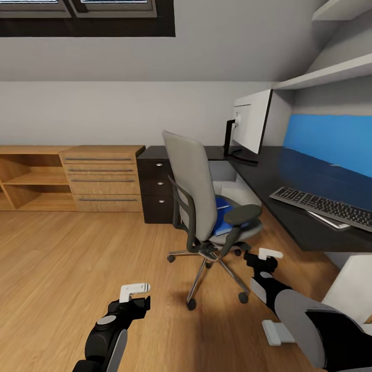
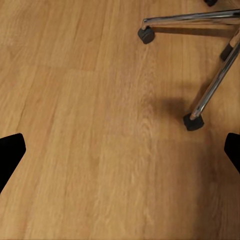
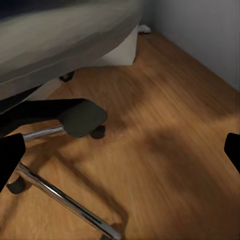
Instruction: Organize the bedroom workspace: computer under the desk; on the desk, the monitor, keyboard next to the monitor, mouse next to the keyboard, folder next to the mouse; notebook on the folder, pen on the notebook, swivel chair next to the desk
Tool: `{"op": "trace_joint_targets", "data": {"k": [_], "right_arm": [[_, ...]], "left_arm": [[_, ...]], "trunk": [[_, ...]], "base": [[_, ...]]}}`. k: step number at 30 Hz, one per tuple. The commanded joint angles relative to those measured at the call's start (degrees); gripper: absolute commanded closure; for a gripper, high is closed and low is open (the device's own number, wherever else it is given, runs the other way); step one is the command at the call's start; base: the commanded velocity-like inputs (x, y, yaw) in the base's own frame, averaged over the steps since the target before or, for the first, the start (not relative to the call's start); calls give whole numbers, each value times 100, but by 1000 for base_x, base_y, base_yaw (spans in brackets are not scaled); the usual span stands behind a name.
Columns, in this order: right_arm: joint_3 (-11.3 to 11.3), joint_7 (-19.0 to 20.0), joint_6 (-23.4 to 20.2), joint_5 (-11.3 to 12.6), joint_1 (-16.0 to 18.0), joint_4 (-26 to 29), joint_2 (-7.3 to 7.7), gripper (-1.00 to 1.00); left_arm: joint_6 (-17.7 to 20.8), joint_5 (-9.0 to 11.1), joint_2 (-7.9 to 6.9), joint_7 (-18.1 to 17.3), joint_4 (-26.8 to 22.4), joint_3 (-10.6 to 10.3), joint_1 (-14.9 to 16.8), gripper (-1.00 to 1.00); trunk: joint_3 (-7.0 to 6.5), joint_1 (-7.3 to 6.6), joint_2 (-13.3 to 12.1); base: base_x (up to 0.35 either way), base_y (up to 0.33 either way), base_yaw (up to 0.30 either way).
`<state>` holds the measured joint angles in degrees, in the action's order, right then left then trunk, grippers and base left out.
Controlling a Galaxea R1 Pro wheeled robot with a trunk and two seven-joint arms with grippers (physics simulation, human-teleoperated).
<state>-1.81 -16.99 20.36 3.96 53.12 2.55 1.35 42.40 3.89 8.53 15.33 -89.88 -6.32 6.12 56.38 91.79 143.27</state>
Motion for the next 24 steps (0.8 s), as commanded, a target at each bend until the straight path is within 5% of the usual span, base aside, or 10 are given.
{"op": "trace_joint_targets", "data": {"k": [1,13,18,24], "right_arm": [[-13,18,41,42,5,-7,10,-100],[-6,20,394,7,-9,-18,31,-100],[4,28,1009,-26,-35,-51,8,-100],[13,29,1181,-27,-45,-102,-29,-100]], "left_arm": [[23,42,-1,41,-5,-4,3,-100],[29,40,-9,23,3,-3,3,-100],[36,33,-2,22,24,-8,3,-100],[40,34,-4,22,32,-8,3,-100]], "trunk": [[6,-1,2],[6,-1,2],[6,-1,2],[4,-1,2]], "base": [[32,0,0],[215,0,0],[45,0,0],[3,0,72]]}}
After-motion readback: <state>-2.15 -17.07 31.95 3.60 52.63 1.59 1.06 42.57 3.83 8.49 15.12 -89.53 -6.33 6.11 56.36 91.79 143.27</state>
